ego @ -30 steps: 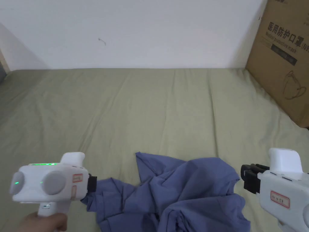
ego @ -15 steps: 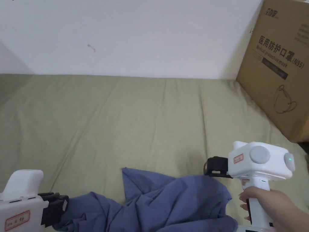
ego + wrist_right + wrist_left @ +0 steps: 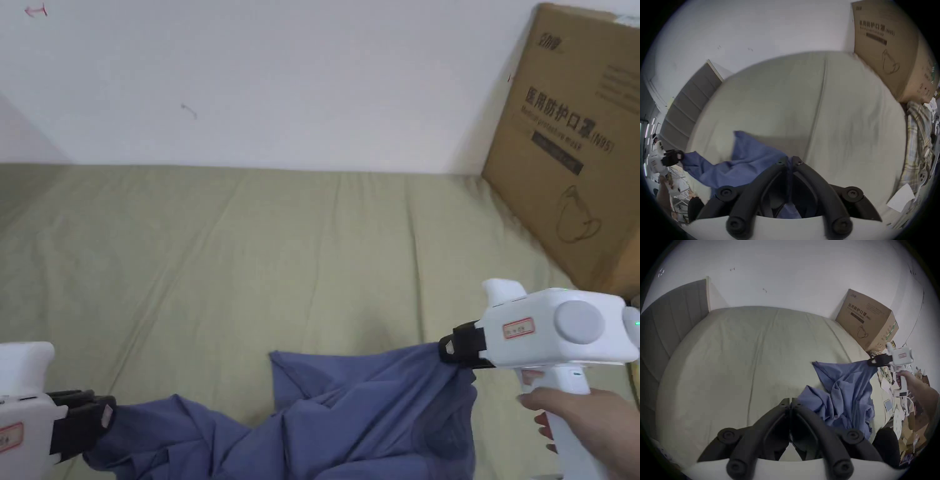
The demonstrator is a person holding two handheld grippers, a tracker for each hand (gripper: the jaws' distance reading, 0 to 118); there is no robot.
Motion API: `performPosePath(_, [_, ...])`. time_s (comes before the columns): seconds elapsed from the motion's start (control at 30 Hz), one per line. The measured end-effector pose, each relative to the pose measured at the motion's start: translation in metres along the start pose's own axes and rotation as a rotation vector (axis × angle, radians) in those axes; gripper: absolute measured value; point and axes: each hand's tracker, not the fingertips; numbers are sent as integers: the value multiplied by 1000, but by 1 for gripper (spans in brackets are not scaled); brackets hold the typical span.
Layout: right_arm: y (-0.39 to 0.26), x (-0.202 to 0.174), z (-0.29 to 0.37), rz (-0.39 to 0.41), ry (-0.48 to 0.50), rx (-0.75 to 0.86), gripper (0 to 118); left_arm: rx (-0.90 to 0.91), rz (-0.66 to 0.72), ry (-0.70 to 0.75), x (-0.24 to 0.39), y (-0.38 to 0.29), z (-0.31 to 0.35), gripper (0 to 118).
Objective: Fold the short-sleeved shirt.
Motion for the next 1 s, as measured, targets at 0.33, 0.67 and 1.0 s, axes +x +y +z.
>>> performPosePath(0.33, [21,-52,210,131,-29,320,5,235,-81,76,-4,69,136,0])
performPosePath(0.67, [81,-77,309,188,-122,479,5,408,-109,122,-2,163,212,0])
performPosePath(1.0, [175,-66,297,173,-222,541,5,501,-113,220,-10,259,188,0])
